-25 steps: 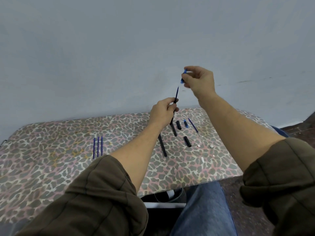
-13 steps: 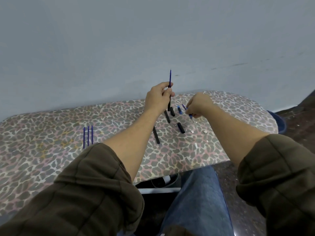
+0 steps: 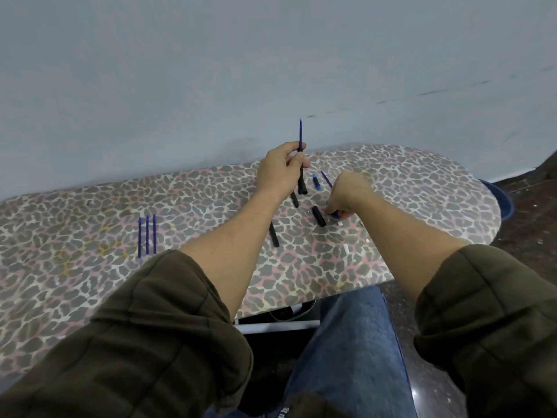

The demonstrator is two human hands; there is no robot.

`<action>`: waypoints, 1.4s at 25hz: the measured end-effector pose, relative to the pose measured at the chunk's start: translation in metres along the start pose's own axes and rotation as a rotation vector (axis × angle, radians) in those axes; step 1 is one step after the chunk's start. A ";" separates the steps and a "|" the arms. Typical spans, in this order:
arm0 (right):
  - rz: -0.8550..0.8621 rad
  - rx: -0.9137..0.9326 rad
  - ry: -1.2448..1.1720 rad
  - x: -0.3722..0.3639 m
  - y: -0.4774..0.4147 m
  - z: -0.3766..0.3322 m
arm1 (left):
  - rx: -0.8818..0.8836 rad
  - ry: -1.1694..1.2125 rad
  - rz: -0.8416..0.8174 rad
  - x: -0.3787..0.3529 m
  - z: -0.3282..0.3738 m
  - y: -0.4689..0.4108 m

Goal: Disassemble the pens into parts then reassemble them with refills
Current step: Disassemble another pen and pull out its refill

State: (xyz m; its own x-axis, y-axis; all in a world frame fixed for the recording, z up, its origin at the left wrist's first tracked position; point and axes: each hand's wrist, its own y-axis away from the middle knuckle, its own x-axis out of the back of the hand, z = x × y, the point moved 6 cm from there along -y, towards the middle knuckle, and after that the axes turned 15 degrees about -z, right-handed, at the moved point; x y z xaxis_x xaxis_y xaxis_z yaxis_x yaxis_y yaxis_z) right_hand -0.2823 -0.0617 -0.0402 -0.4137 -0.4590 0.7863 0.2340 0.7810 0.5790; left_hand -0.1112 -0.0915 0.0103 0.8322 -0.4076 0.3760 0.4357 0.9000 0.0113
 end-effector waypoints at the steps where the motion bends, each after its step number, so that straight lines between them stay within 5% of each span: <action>1: -0.005 -0.009 -0.025 0.000 0.000 0.001 | -0.002 0.003 0.000 0.000 0.000 0.000; 11: -0.068 -0.020 -0.150 0.000 0.005 0.004 | 0.021 -0.016 0.012 0.004 -0.002 0.004; 15: 0.081 0.039 -0.232 0.037 0.022 -0.001 | 0.004 -0.029 0.011 0.007 0.005 0.004; 20: 0.180 0.347 -0.696 0.086 0.066 -0.043 | -0.004 -0.054 0.004 0.009 0.022 0.008; 31: 0.303 0.463 -0.645 0.107 0.103 -0.064 | -0.039 -0.148 -0.014 0.020 0.053 0.024; 35: 0.417 0.526 -0.821 0.132 0.112 -0.058 | 0.045 -0.228 -0.020 0.021 0.050 0.026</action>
State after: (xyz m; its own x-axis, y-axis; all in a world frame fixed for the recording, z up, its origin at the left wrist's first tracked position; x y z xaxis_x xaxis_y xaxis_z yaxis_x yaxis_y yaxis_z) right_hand -0.2600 -0.0597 0.1411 -0.9020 0.1608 0.4006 0.1652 0.9860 -0.0236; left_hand -0.0995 -0.0691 0.0652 0.7224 -0.3841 0.5750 0.4310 0.9004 0.0599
